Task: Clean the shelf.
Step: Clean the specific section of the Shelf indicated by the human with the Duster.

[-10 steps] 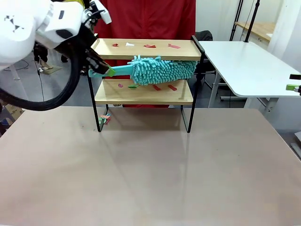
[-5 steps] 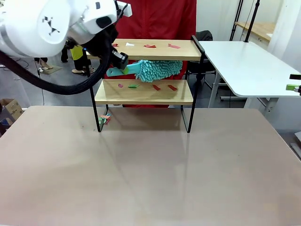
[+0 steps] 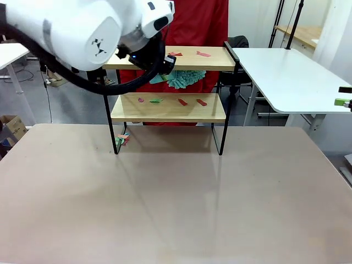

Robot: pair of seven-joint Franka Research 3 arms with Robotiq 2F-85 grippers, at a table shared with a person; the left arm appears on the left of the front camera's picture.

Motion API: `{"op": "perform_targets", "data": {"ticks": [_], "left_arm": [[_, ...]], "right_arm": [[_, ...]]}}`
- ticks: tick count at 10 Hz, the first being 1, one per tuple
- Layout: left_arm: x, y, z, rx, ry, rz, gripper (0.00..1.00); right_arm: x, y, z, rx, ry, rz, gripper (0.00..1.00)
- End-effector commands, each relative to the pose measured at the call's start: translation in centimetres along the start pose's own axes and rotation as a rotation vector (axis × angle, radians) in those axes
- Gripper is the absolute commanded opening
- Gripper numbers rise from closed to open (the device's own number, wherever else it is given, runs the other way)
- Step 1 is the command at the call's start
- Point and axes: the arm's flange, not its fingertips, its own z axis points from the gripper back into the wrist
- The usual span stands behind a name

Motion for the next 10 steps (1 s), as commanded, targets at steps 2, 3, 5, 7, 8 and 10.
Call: {"op": "perform_targets", "data": {"ticks": [2,3,5,7,8,10], "left_arm": [[2.4,-4.3,-3.4,0.035,-0.073,0.089,0.13],[2.2,-5.4,-4.1,0.028,-0.087,0.116,0.13],[1.8,-7.3,-4.5,0.028,-0.085,0.128,0.13],[1.3,-8.9,-5.0,0.012,-0.060,0.147,0.13],[0.8,-9.6,-5.0,-0.001,-0.038,0.154,0.13],[-0.4,-10.4,-5.0,-0.017,-0.009,0.159,0.13]], "right_arm": [[0.6,0.0,-0.1,-0.002,0.012,-0.009,1.00],[0.6,0.0,-0.1,-0.002,0.012,-0.009,1.00],[0.6,0.0,-0.1,-0.002,0.012,-0.009,1.00],[0.6,0.0,-0.1,-0.002,0.012,-0.009,1.00],[0.6,0.0,-0.1,-0.002,0.012,-0.009,1.00],[0.6,0.0,-0.1,-0.002,0.012,-0.009,1.00]]}}
